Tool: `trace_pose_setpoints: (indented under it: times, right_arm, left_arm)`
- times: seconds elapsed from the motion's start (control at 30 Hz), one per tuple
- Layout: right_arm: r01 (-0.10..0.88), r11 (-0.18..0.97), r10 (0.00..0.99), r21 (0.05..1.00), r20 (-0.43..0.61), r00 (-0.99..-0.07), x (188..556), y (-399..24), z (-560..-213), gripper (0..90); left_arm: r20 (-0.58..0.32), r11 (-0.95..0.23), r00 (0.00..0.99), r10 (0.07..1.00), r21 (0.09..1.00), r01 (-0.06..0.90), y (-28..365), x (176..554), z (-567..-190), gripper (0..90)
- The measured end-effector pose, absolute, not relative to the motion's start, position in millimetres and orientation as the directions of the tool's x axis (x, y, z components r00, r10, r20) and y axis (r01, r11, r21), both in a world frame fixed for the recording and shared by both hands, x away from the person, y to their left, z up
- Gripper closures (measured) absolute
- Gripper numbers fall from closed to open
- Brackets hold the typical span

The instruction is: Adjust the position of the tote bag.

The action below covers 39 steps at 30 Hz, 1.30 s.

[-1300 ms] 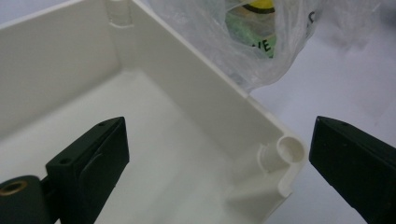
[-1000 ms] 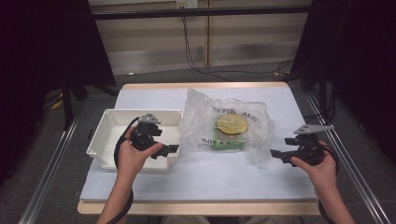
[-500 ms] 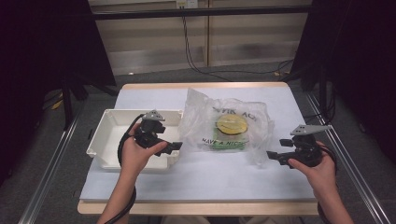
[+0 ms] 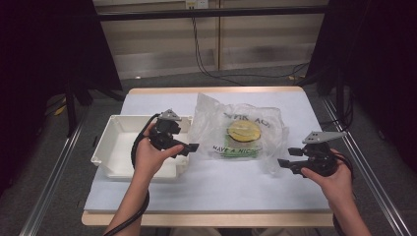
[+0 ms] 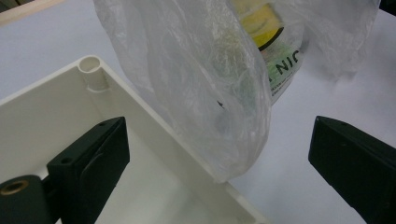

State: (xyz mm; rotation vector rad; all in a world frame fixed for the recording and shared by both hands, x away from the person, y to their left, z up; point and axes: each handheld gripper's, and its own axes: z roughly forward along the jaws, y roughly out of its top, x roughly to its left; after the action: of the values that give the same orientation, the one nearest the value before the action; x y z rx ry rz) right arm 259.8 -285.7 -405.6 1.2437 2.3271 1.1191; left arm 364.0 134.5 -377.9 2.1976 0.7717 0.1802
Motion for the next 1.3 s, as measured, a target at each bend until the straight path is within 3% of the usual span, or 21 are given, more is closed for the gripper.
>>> trace_pose_setpoints:
  times: [0.4, 0.77, 1.13, 1.3]
  right_arm:
    - [0.537, 0.372, 0.755, 0.757, 0.089, -0.650, 260, -263, -399, 43.7]
    - [0.471, 0.454, 0.674, 0.756, 0.055, -0.737, 292, -206, -421, 37.8]
    - [0.438, 0.500, 0.626, 0.747, 0.037, -0.779, 331, -154, -452, 37.0]
    - [0.427, 0.529, 0.631, 0.734, -0.004, -0.776, 341, -145, -466, 42.8]
  left_arm:
    - [-0.089, -0.525, 0.807, 0.584, 0.718, 0.458, 124, 372, -373, 15.8]
    - [-0.121, -0.515, 0.804, 0.582, 0.711, 0.479, 124, 373, -373, 50.9]
    - [-0.151, -0.521, 0.812, 0.564, 0.698, 0.492, 123, 376, -371, 59.4]
    - [-0.167, -0.511, 0.814, 0.557, 0.703, 0.494, 123, 378, -371, 60.9]
